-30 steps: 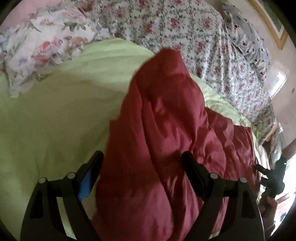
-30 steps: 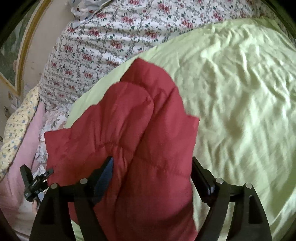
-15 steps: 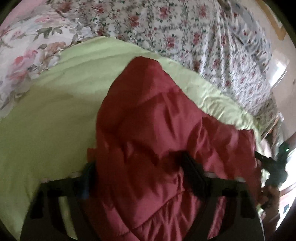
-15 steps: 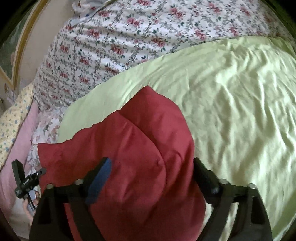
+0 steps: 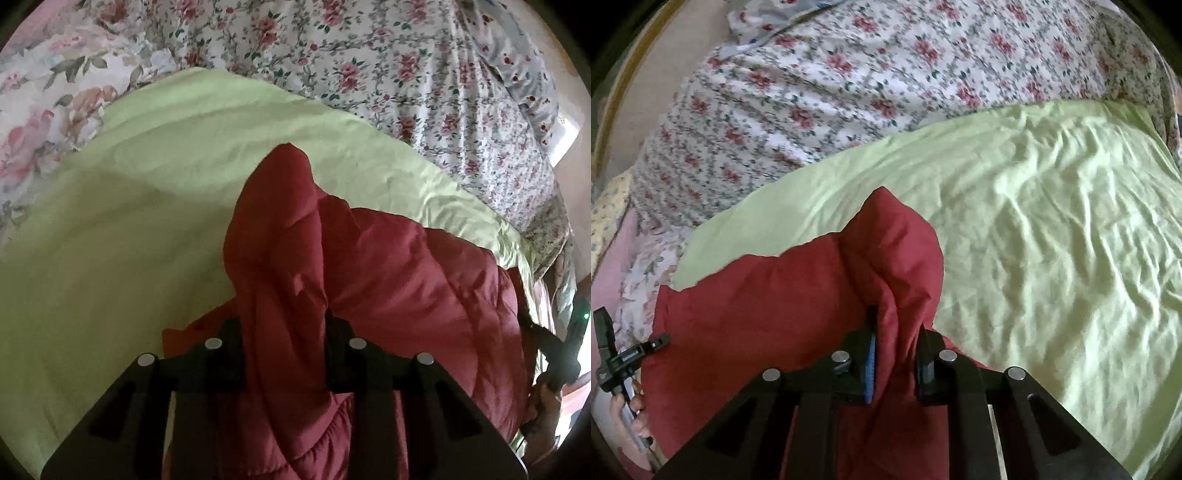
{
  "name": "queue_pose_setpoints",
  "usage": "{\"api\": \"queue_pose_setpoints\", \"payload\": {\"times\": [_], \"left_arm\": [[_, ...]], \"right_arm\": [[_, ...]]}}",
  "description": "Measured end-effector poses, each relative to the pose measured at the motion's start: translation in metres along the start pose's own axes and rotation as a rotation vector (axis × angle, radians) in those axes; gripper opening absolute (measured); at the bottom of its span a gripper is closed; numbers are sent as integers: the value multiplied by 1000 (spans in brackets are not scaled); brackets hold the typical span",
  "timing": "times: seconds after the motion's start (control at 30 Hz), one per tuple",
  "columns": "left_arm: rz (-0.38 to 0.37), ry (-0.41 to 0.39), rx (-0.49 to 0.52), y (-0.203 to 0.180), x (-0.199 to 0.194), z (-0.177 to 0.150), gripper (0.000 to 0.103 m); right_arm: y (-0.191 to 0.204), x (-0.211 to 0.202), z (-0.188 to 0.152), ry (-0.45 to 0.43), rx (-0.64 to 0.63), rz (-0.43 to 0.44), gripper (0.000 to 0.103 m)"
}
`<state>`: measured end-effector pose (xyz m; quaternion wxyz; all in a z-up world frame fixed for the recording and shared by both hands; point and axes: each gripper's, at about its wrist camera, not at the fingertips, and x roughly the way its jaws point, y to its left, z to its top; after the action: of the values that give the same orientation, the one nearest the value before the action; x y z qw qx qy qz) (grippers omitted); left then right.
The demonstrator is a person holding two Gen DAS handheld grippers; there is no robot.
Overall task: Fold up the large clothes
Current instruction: 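Release the jacket and lower both tools onto the folded bundle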
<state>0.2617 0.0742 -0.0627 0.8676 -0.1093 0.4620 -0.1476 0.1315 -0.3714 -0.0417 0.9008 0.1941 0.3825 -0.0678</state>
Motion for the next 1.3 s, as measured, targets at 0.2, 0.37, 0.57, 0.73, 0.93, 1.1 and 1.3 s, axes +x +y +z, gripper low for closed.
{"api": "queue_pose_setpoints", "payload": {"times": [0.2, 0.37, 0.57, 0.73, 0.93, 1.1, 1.3], "left_arm": [[10, 6, 12, -1, 11, 4, 27], [18, 10, 3, 0, 18, 8, 27], [5, 12, -10, 2, 9, 5, 27], [7, -55, 5, -3, -30, -2, 35], [-16, -125, 17, -8, -75, -20, 42], [-90, -102, 66, -26, -93, -57, 42], [-104, -37, 106, -37, -92, -97, 43]], "right_arm": [[-6, 9, 0, 4, 22, -11, 14], [-7, 14, 2, 6, 34, -23, 14], [-9, 15, 1, 12, 39, -20, 14], [-7, 15, 1, 10, 38, -26, 15], [-7, 14, 0, 4, 42, -38, 19], [-10, 10, -2, -4, 49, -30, 25], [-12, 2, -5, -21, 59, -14, 28]]}}
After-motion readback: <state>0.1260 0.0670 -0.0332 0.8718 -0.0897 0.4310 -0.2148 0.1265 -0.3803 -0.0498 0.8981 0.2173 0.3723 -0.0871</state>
